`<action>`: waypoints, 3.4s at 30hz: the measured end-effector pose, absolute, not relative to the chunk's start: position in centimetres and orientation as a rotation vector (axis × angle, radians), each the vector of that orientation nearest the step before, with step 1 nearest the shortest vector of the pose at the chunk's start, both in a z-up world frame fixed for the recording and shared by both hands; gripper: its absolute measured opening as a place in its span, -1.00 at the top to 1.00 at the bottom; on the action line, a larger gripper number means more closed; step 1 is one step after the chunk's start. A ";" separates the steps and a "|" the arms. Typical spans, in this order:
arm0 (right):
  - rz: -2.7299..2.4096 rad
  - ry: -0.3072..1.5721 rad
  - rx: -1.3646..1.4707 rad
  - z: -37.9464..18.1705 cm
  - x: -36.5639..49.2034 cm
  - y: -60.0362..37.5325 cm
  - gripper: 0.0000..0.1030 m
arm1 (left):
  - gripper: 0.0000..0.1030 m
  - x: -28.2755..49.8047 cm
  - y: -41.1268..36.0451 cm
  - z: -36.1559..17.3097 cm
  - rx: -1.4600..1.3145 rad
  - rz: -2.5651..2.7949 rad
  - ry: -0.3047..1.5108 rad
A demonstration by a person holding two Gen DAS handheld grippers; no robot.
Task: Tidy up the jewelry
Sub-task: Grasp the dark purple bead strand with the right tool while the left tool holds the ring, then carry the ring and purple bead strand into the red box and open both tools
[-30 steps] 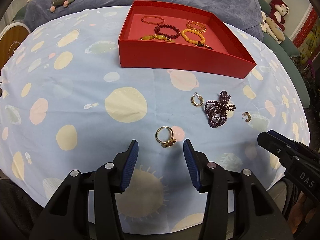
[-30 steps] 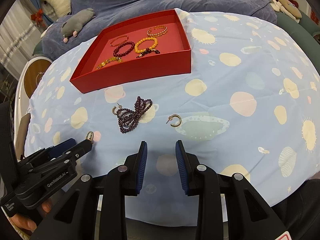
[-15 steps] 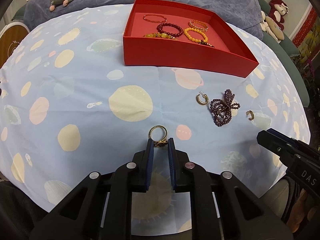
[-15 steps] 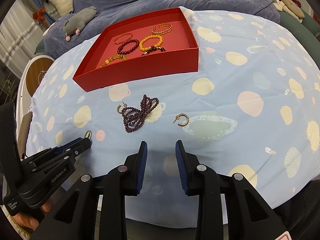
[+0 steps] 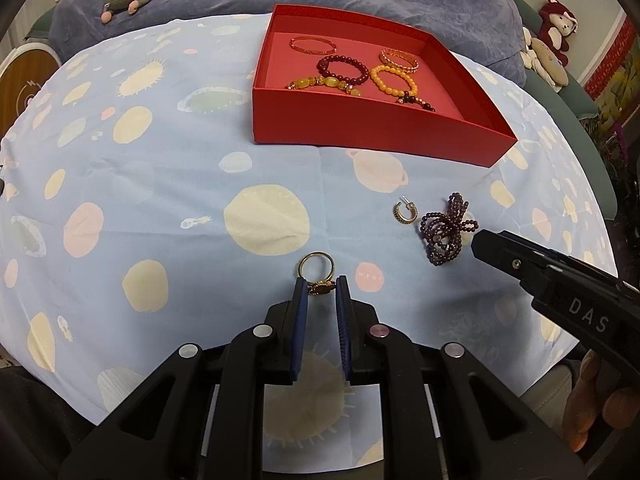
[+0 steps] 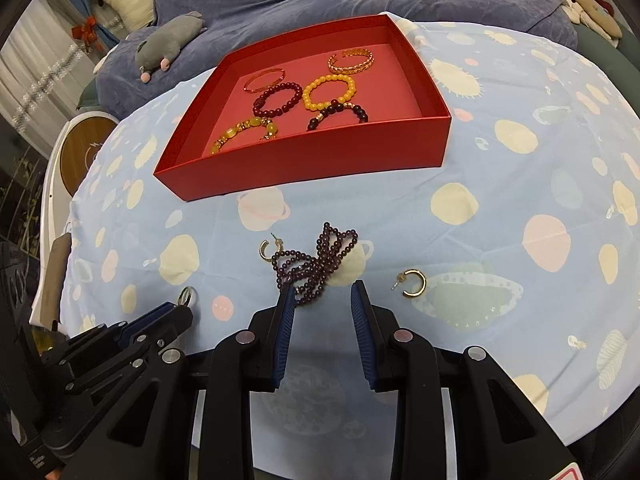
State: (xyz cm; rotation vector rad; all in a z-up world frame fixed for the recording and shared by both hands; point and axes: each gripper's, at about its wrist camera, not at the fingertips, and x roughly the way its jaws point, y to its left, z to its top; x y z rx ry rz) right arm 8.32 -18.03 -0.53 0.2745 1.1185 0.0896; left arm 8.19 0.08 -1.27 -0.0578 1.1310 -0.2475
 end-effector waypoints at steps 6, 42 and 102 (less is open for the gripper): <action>0.085 1.131 0.284 -1.3 9.9 -18.2 0.52 | 0.73 8.8 0.2 -1.3 -0.067 -0.249 1.134; 0.149 0.962 0.350 7.0 8.2 -20.6 0.93 | 0.73 11.0 -1.4 6.2 -0.049 -0.313 1.029; 0.047 0.963 0.319 3.7 22.9 -23.9 0.49 | 0.27 27.8 -3.8 4.5 -0.027 -0.225 0.994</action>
